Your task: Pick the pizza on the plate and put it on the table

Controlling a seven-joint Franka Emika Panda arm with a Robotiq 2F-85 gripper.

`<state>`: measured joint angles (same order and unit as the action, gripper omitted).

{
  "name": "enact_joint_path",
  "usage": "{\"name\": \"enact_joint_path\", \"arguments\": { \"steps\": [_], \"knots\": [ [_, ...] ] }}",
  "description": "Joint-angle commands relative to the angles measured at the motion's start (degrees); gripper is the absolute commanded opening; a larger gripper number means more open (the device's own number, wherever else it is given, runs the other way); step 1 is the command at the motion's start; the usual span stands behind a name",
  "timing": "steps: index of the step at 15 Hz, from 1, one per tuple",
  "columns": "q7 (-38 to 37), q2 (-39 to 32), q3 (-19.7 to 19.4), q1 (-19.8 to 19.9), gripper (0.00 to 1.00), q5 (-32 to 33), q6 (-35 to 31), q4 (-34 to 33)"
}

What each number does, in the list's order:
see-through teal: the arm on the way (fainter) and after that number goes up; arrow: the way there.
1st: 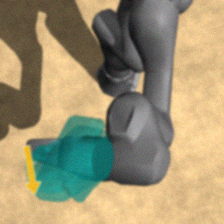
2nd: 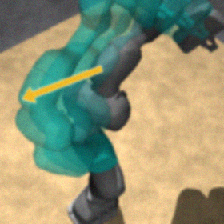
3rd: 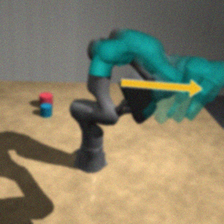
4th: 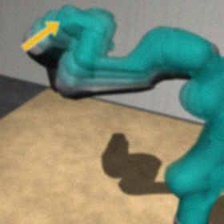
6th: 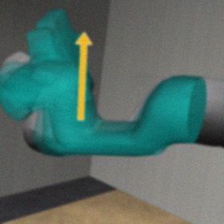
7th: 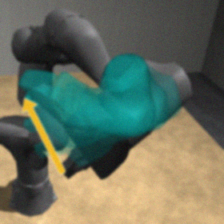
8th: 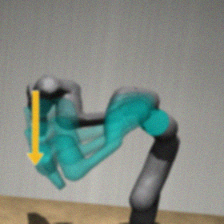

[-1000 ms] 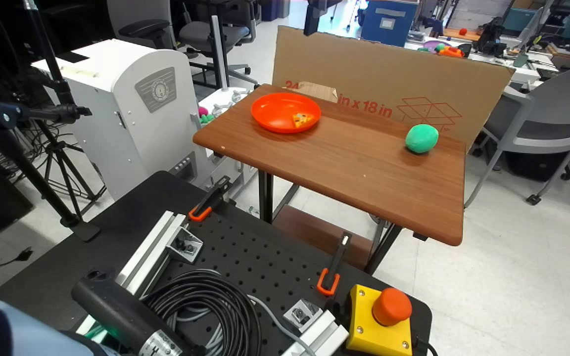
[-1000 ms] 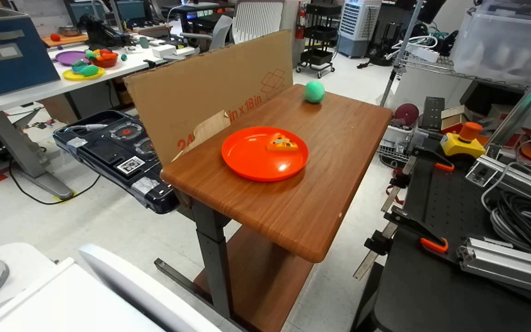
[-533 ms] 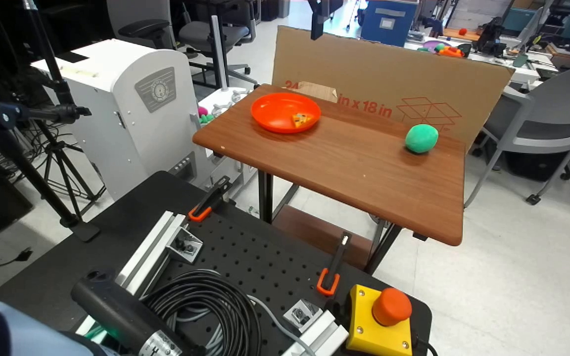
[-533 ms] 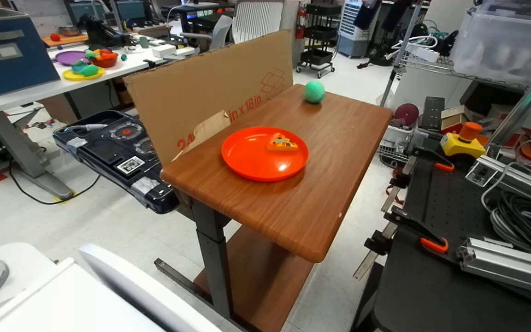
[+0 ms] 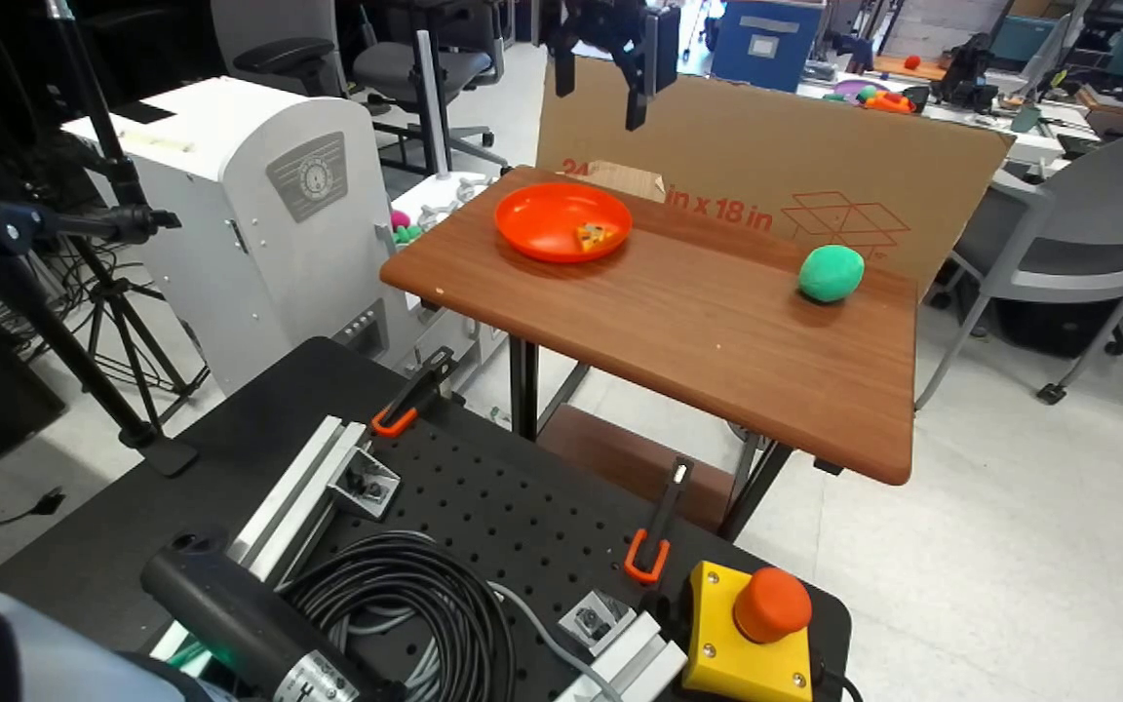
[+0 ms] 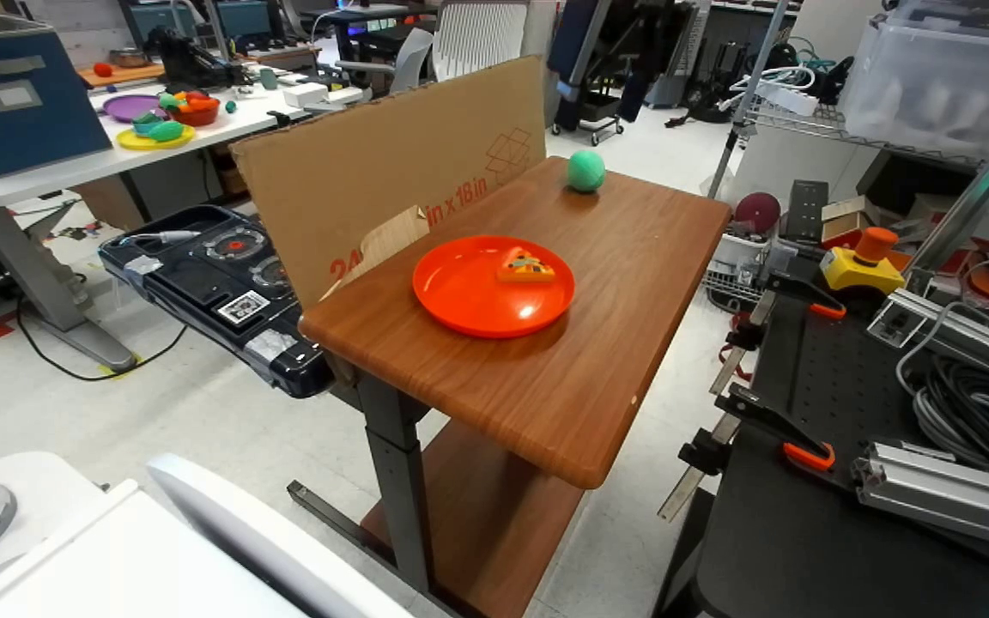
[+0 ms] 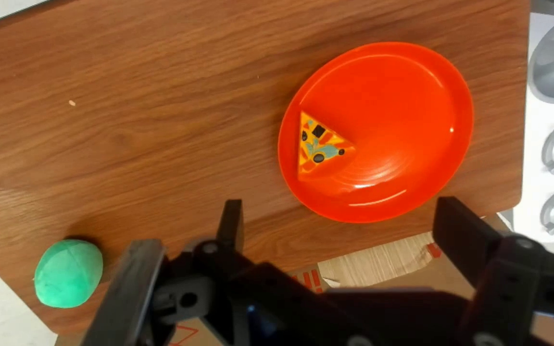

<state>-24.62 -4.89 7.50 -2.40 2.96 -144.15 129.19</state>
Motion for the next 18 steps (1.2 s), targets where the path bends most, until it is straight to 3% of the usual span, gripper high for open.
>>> {"name": "enact_joint_path", "arguments": {
  "steps": [1, 7, 18],
  "knots": [
    [-5.0, -8.5, -2.7, -2.7, 1.0, 4.8, -1.3, -6.5],
    [-12.9, -20.5, -9.5, -9.7, 1.0, 13.9, -2.8, -13.9],
    [-13.4, -32.0, -11.3, -14.4, 1.0, 10.1, 0.1, -24.4]
  ]
}}
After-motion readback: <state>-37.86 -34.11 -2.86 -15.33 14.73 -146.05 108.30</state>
